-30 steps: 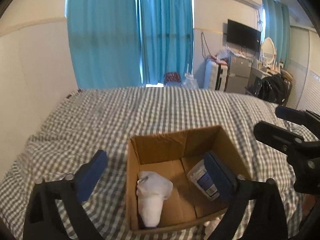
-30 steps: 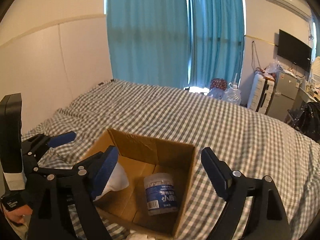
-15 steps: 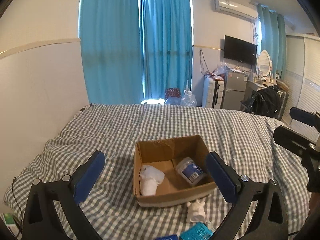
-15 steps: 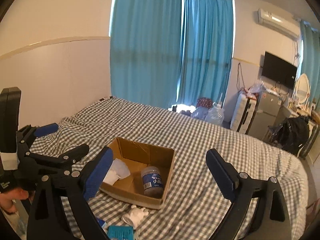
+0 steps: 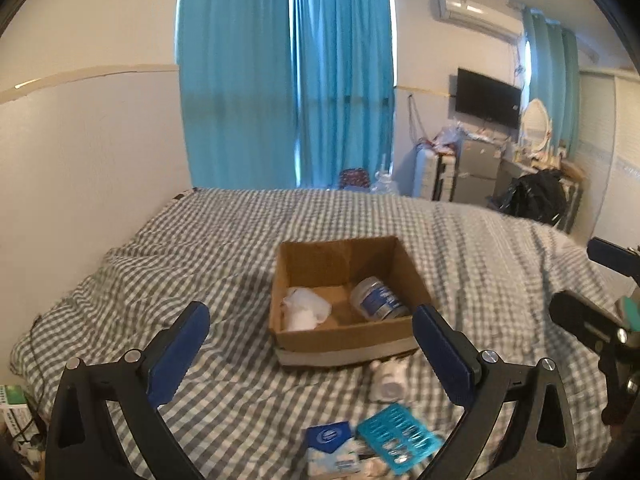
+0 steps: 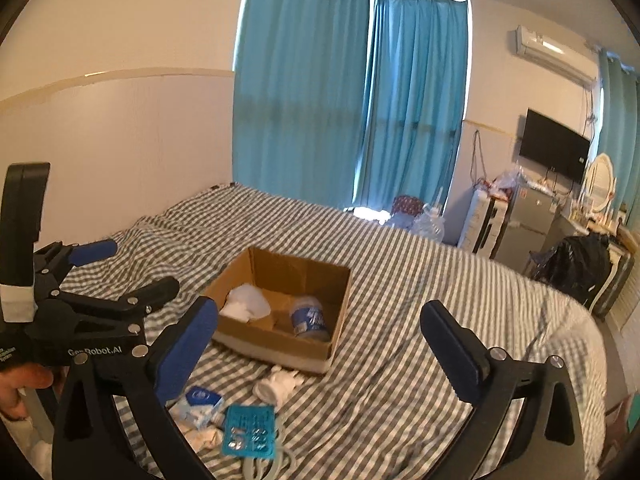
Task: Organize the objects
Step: 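Grasp the blue Vinda tissue pack with left tool while right tool grasps the teal blister pack, then lower the tissue pack and blister pack into the box and release both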
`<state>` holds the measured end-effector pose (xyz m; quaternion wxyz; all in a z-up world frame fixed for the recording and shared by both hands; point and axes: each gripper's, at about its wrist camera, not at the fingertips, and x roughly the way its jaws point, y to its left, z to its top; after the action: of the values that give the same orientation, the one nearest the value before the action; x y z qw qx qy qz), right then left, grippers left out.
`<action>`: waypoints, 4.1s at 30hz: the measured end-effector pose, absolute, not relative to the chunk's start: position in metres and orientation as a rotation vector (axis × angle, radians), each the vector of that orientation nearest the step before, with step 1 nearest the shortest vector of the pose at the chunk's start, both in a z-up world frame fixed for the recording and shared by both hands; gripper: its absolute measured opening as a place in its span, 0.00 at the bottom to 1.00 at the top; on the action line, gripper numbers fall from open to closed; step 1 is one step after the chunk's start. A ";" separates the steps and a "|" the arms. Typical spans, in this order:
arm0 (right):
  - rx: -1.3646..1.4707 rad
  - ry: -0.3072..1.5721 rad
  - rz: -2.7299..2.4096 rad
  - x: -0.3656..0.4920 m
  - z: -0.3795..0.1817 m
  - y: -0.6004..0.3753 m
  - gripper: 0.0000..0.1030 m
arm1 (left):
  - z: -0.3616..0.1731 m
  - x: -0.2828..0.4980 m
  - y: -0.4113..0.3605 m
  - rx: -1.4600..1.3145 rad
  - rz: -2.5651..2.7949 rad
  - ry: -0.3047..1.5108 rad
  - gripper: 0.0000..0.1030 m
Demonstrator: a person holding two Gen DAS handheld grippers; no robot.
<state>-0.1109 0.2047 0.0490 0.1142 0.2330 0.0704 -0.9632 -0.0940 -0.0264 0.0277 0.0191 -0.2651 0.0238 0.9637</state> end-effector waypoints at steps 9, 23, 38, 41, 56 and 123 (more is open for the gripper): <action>0.856 0.246 -2.777 -0.118 -0.030 0.195 0.99 | -0.047 -0.093 -0.027 -1.026 2.937 0.075 1.00; 1.135 0.183 -2.700 -0.128 -0.122 0.198 0.99 | -0.147 -0.093 -0.013 -1.332 2.765 0.117 0.97; 1.246 0.236 -2.605 -0.136 -0.151 0.168 0.99 | -0.130 -0.097 -0.044 -1.280 2.772 0.040 0.52; 1.275 0.263 -2.564 -0.143 -0.162 0.152 0.99 | -0.134 -0.099 -0.054 -1.295 2.782 0.028 0.52; 1.400 0.294 -2.461 -0.162 -0.196 0.125 0.68 | -0.144 -0.099 -0.059 -1.308 2.752 0.003 0.52; 0.995 0.140 -2.654 -0.351 -0.073 0.155 0.68 | -0.087 -0.294 0.000 -1.151 2.696 0.097 0.53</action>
<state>-0.3506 0.1546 -0.0734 0.1513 0.3464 0.0487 -0.9245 -0.2935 0.0002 -0.0870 0.1038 -0.3904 0.0328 0.9142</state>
